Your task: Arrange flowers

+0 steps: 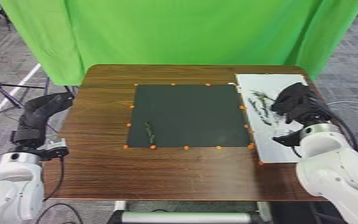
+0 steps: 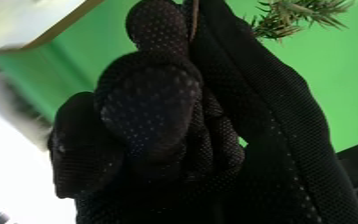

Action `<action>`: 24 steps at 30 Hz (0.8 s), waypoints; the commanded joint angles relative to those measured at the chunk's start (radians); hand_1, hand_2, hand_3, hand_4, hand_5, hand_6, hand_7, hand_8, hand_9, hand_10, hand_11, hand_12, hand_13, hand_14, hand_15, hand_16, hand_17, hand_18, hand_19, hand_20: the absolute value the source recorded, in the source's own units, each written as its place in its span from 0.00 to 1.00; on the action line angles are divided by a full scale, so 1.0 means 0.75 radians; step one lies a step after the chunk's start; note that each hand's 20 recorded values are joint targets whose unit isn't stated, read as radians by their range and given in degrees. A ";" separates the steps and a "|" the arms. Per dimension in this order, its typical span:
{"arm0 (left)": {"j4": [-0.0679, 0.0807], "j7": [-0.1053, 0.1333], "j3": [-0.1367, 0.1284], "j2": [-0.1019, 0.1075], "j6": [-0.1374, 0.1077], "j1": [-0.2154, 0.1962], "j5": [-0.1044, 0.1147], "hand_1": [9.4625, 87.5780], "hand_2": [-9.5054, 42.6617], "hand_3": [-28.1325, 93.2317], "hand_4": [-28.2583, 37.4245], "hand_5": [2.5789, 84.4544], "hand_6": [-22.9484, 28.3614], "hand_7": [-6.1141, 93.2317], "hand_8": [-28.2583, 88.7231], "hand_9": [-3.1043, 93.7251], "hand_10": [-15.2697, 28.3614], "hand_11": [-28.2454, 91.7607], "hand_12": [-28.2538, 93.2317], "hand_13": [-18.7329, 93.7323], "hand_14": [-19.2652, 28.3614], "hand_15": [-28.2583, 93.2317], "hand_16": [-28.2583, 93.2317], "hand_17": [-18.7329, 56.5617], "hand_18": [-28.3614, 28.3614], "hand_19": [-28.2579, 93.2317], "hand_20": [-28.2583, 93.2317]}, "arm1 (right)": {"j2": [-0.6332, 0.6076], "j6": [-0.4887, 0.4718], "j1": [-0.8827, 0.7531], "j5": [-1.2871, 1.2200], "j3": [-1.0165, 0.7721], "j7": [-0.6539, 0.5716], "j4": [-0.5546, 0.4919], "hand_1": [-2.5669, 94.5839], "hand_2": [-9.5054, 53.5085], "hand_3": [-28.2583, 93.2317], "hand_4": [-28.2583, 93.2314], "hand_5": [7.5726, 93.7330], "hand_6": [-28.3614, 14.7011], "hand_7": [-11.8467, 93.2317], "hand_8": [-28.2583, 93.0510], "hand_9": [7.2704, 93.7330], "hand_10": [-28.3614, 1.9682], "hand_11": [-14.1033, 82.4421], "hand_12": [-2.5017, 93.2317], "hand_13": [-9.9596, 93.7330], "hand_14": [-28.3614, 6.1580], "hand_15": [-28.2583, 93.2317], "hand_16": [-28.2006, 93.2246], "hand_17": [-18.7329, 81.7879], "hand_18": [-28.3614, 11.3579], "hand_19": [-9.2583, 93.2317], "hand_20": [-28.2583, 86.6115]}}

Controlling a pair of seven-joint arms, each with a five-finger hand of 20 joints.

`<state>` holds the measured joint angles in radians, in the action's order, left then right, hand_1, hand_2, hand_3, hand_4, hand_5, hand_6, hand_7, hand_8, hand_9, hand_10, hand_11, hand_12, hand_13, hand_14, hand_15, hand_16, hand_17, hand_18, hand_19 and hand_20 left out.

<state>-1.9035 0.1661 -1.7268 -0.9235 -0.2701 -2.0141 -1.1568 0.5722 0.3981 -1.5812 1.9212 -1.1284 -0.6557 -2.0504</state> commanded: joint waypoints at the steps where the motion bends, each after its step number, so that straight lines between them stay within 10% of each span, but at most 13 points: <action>1: -0.008 -0.015 -0.006 0.008 0.019 0.008 -0.004 0.28 0.41 0.73 0.05 0.59 0.56 0.22 0.17 0.57 0.73 0.43 0.30 0.52 0.80 0.39 0.19 0.34 0.73 0.41 0.34 | 0.172 -0.082 0.442 -0.022 0.414 0.038 0.056 0.73 0.00 0.62 0.21 0.79 0.56 0.39 0.39 0.99 0.61 0.33 0.48 1.00 0.77 0.63 0.47 0.89 0.58 0.90 0.59; 10: -0.015 -0.029 -0.014 0.009 0.021 -0.003 -0.002 0.28 0.41 0.73 0.06 0.59 0.56 0.22 0.17 0.57 0.73 0.43 0.30 0.52 0.80 0.39 0.19 0.34 0.73 0.41 0.34 | 0.319 -0.161 0.612 -0.084 0.689 -0.003 0.196 0.73 0.00 0.62 0.21 0.80 0.56 0.39 0.39 0.99 0.61 0.33 0.48 1.00 0.77 0.63 0.46 0.89 0.58 0.90 0.59; 24: -0.014 -0.082 -0.023 0.001 0.121 0.018 -0.025 0.28 0.41 0.73 0.06 0.59 0.56 0.22 0.17 0.57 0.74 0.43 0.30 0.52 0.81 0.40 0.19 0.34 0.73 0.40 0.34 | 0.431 -0.192 0.688 -0.089 0.853 -0.033 0.299 0.72 0.00 0.62 0.21 0.80 0.57 0.40 0.38 1.00 0.58 0.31 0.45 1.00 0.76 0.63 0.46 0.89 0.57 0.91 0.59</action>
<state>-1.9075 0.1267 -1.7375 -0.9190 -0.2173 -2.0073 -1.1611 0.8628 0.2713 -1.0752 1.8416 -0.5112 -0.6668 -1.8454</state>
